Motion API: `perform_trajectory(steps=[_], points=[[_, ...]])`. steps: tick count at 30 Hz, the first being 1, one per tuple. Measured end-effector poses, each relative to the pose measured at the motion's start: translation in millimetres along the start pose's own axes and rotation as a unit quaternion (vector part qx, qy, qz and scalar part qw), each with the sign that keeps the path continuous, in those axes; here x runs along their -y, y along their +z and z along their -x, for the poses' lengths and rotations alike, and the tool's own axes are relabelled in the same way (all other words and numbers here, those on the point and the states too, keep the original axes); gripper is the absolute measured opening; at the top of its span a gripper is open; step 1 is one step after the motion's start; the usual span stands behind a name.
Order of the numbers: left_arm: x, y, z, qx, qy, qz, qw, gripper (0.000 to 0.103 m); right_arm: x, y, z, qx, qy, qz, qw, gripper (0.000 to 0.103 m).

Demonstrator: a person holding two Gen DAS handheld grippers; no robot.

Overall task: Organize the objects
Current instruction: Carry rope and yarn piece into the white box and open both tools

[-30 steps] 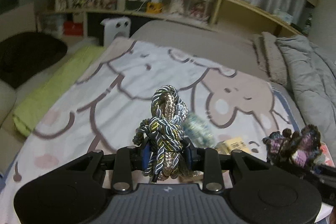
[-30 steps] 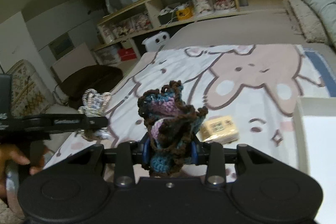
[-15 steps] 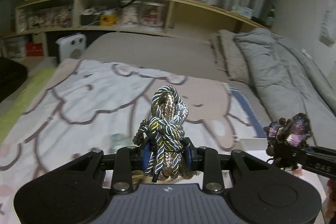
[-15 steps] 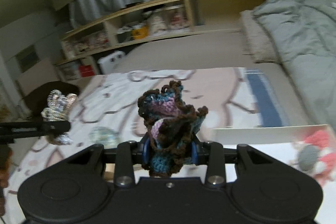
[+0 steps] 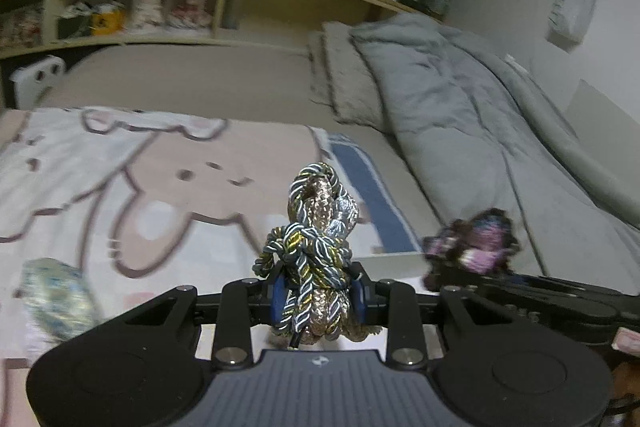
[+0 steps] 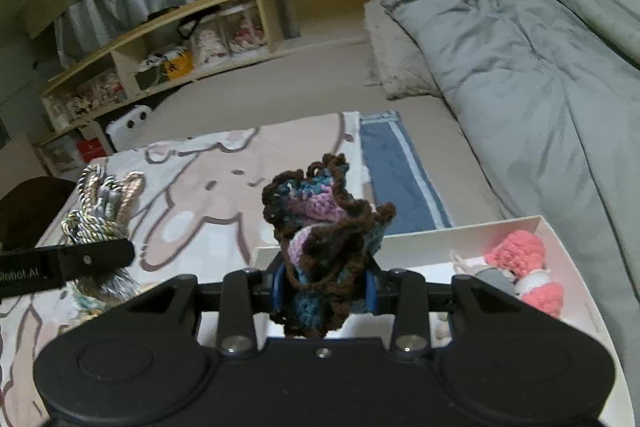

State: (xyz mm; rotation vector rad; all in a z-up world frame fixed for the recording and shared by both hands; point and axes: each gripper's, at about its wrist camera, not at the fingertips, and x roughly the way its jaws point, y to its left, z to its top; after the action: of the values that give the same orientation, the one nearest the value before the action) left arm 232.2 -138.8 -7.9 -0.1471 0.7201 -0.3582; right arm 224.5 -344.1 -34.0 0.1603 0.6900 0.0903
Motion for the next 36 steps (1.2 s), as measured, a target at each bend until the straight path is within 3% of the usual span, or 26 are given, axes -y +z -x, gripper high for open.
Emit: perform_trajectory(steps=[8, 17, 20, 22, 23, 28, 36], points=[[30.4, -12.3, -51.1, -0.046, -0.031, -0.001, 0.9985, 0.033, 25.3, -10.3, -24.6, -0.036, -0.028, -0.002, 0.999, 0.038], [34.8, -27.1, -88.7, -0.081, -0.032, 0.01, 0.9962, 0.033, 48.0, -17.4, -42.2, -0.061, -0.035, -0.036, 0.997, 0.038], [35.0, -29.5, -95.4, -0.081, -0.024, 0.003, 0.9964, 0.033, 48.5, -18.5, -46.4, -0.058, -0.025, -0.049, 0.997, 0.045], [34.8, -30.3, -98.1, -0.074, -0.012, -0.001, 0.9972, 0.034, 50.3, -18.7, -47.7, -0.057, -0.026, -0.06, 0.996, 0.061], [34.9, -30.3, -99.0, -0.073, -0.006, -0.004, 0.9973, 0.035, 51.2, -18.4, -47.6, -0.057, -0.028, -0.062, 0.996, 0.064], [35.9, -30.5, -101.3, -0.076, 0.002, -0.013, 0.997, 0.046, 57.0, -15.9, -42.2, -0.055, -0.034, -0.076, 0.995, 0.066], [39.1, -28.8, -96.1, -0.079, 0.004, -0.022, 0.9966, 0.046, 59.9, -14.5, -38.0, -0.055, -0.036, -0.081, 0.995, 0.065]])
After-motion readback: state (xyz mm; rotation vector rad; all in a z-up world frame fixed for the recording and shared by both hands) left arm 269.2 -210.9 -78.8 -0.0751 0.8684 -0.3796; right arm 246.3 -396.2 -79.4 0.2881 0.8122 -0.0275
